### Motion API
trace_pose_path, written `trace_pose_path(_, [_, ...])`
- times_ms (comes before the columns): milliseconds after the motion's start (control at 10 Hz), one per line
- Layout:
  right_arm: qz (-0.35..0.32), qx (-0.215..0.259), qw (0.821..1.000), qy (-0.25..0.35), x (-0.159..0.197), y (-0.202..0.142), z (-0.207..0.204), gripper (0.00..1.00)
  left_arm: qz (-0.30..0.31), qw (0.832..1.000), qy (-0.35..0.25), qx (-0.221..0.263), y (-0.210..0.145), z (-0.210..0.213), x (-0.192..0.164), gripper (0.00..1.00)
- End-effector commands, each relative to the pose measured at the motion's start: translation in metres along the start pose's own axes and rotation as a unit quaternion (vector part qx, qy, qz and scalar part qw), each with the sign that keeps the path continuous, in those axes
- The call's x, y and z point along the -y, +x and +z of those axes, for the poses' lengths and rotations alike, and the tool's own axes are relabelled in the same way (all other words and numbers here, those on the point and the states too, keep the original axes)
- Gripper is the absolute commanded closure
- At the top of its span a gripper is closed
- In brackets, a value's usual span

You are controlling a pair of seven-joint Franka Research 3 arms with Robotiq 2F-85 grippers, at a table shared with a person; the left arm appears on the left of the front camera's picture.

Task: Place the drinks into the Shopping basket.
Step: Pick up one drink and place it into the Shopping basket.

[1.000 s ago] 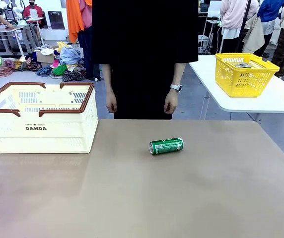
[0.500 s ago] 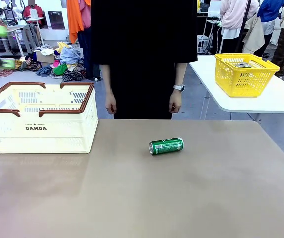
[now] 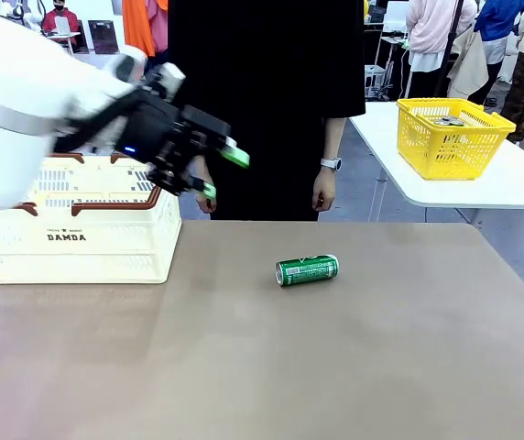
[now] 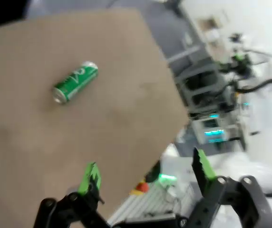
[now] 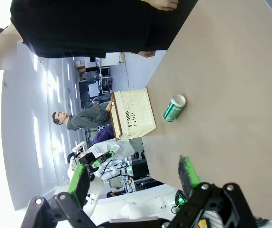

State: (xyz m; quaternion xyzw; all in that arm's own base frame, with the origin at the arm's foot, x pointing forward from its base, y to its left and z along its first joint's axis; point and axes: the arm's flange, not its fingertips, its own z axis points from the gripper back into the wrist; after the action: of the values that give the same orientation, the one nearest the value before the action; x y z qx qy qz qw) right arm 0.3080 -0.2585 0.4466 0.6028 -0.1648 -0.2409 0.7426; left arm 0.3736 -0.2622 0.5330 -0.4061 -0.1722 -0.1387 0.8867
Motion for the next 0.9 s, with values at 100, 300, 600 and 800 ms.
trace_pose_path(100, [0.003,0.002,1.000,0.002,-0.001,-0.004,-0.001,0.00,-0.017,0.979,0.201,-0.008,0.018,-0.077,0.026,0.00])
trace_pose_path(300, [0.003,0.002,1.000,0.002,-0.001,-0.004,-0.001,0.00,-0.004,0.963,0.263,-0.050,0.016,-0.132,0.034,0.00])
trace_pose_path(600, [0.003,0.002,1.000,0.002,-0.001,-0.004,-0.001,0.00,-0.031,0.968,0.245,-0.030,-0.014,-0.125,0.015,0.00])
trace_pose_path(800, [0.003,0.002,1.000,0.002,-0.001,-0.004,-0.001,0.00,-0.031,0.968,0.245,-0.030,-0.014,-0.125,0.015,0.00])
